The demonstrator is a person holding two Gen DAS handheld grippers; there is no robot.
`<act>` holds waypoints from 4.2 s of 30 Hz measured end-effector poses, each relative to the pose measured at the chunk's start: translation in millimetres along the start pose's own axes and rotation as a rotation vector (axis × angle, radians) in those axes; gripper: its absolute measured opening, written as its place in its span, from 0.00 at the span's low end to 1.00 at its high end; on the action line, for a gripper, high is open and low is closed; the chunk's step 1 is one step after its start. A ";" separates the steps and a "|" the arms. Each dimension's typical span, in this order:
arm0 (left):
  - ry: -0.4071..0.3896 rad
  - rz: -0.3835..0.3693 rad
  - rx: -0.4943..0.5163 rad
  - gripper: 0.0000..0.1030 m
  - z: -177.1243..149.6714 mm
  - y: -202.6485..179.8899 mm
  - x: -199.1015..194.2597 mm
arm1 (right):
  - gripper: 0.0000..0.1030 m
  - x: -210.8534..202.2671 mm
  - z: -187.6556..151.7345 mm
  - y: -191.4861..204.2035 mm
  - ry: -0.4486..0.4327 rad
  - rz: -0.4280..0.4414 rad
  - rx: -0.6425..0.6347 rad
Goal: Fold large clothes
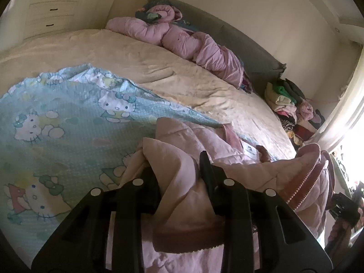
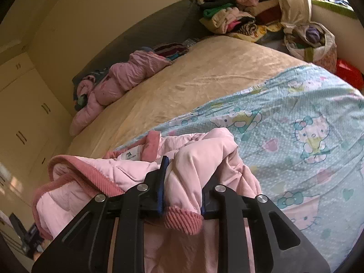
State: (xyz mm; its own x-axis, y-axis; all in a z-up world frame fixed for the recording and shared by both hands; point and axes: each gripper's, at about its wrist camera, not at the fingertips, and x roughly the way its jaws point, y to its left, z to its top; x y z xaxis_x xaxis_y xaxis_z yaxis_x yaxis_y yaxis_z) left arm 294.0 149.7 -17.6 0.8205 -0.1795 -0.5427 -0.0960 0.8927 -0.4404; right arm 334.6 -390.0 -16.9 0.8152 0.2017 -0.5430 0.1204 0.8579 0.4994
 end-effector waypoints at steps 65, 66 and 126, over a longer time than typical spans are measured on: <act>0.236 0.014 0.266 0.90 -47.6 14.2 -1.3 | 0.74 -9.7 -60.3 -25.3 0.134 -0.134 -0.352; 0.228 0.016 0.276 0.88 -49.7 11.5 -1.2 | 0.59 -8.9 -61.5 -26.2 0.131 -0.147 -0.355; 0.074 0.144 0.327 0.42 13.0 -24.0 60.8 | 0.80 105.8 -72.4 115.0 0.279 -0.186 -0.519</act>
State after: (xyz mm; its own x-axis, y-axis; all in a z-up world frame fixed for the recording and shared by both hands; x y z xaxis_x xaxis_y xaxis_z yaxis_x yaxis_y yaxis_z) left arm 353.5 122.8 -30.8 0.7674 -0.0609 -0.6383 -0.0125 0.9939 -0.1099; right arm 393.6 -235.8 -65.8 0.6198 0.0820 -0.7804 -0.1016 0.9945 0.0237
